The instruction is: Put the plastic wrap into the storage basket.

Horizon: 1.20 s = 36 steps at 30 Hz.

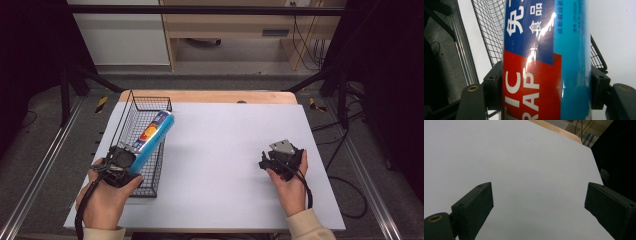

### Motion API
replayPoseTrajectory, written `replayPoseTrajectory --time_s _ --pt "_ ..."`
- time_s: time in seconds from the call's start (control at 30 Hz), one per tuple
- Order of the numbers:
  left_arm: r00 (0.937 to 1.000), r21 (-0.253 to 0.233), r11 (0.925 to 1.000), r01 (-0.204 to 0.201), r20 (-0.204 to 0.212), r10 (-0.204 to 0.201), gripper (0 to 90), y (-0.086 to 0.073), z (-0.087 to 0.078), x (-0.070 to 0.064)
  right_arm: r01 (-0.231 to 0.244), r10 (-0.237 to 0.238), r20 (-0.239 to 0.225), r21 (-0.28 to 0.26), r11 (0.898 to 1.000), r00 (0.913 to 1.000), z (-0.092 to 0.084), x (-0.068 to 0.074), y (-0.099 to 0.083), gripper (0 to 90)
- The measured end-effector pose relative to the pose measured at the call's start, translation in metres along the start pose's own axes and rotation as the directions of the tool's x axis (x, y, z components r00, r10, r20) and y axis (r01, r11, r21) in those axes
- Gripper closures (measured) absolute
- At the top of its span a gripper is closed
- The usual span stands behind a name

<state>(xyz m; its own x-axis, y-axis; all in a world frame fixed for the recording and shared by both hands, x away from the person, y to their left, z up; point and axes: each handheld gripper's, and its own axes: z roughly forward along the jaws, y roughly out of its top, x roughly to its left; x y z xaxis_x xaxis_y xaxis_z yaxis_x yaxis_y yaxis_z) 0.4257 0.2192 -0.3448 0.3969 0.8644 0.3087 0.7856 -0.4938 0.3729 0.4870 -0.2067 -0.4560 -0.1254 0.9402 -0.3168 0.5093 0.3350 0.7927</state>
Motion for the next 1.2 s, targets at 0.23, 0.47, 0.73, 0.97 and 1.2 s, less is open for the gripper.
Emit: replayPoseTrajectory --time_s 0.23,0.47,0.73,0.97,1.2 --pt "0.9998 0.039 0.999 0.02 -0.007 -0.02 31.9 0.007 0.007 0.004 0.002 -0.002 -0.003 0.003 1.0 1.0 0.001 -0.001 -0.001 8.8" --pt "0.9975 0.052 0.9962 0.07 -0.006 -0.07 31.9 0.012 0.01 0.011 0.002 -0.002 -0.011 0.005 1.0 0.9999 0.001 -0.001 -0.001 9.1" --pt "0.996 0.081 0.9928 0.089 0.001 -0.089 31.9 0.014 0.014 0.015 -0.002 0.002 -0.014 0.006 1.0 0.9999 0.001 -0.001 -0.001 9.2" --pt "0.9955 0.099 0.9909 0.091 0.017 -0.093 31.9 0.011 0.019 0.015 0.006 -0.006 -0.018 0.008 1.0 0.9998 0.001 0.0 -0.001 9.5" --pt "0.9951 0.11 0.9895 0.093 0.023 -0.096 31.8 0.011 0.023 0.016 0.01 -0.01 -0.022 0.008 1.0 0.9997 0.001 0.0 -0.001 9.5"
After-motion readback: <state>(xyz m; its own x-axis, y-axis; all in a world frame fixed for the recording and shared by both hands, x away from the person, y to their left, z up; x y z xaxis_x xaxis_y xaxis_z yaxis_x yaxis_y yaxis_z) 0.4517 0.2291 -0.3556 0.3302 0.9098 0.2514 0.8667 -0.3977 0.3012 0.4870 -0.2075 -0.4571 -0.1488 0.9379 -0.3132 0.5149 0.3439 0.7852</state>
